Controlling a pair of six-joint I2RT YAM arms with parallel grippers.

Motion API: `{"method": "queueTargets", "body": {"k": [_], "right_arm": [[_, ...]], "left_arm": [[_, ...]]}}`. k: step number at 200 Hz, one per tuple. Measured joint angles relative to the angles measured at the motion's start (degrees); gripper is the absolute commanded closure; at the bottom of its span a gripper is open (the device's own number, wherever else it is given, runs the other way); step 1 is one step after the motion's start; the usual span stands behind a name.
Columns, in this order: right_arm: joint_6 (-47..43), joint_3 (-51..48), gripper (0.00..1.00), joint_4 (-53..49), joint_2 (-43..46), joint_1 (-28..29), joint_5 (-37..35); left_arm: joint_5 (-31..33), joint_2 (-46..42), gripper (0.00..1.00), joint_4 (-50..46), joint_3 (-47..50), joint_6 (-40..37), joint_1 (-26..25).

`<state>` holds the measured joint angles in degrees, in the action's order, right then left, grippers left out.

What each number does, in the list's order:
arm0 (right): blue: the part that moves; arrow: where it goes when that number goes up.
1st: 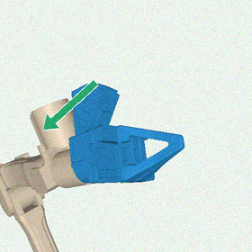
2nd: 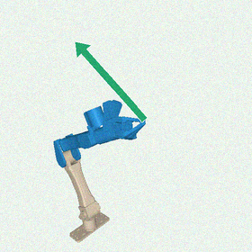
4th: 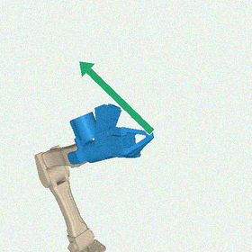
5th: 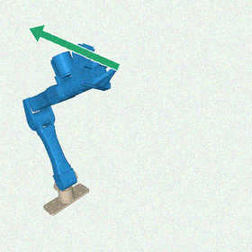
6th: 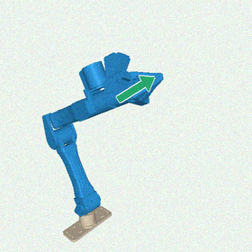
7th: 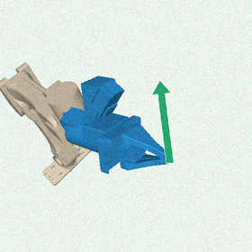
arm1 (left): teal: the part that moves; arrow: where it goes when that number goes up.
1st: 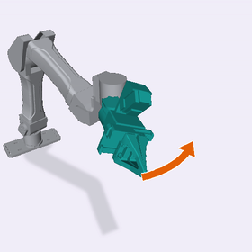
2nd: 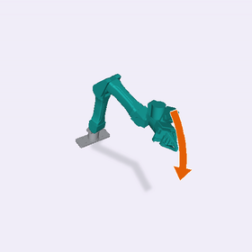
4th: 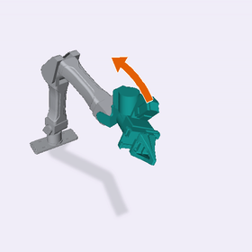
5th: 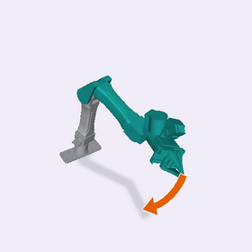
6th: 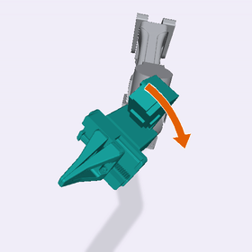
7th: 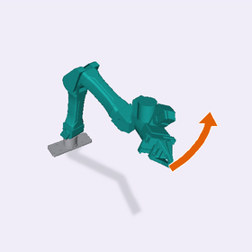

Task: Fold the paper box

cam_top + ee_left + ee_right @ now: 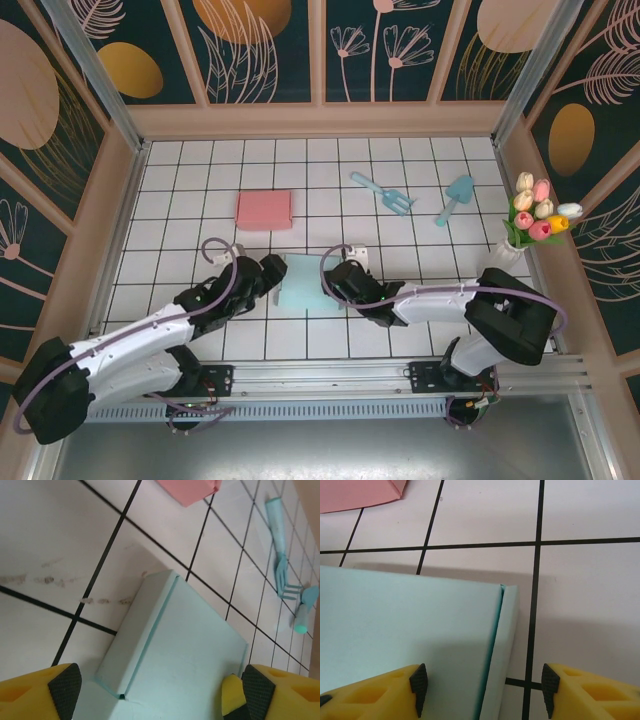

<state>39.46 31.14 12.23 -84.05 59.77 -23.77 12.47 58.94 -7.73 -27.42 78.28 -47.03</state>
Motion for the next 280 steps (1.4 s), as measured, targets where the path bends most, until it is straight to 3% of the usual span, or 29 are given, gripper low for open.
{"method": "queueTargets", "body": {"k": [65, 192, 280], "right_arm": [[-0.2, -0.9, 0.36, 0.0, 1.0, -0.1, 1.0], [-0.4, -1.7, 0.36, 1.7, 1.1, -0.2, 1.6], [-0.6, -1.9, 0.36, 3.1, 0.5, -0.5, 2.9]], "left_arm": [[-0.3, 12.4, 0.15, -6.7, -6.3, 0.9, 0.0], [-4.5, 18.3, 0.07, -3.4, -6.7, 1.9, -0.7], [-4.5, 18.4, 0.14, -3.2, -8.7, 3.9, -2.8]]}}
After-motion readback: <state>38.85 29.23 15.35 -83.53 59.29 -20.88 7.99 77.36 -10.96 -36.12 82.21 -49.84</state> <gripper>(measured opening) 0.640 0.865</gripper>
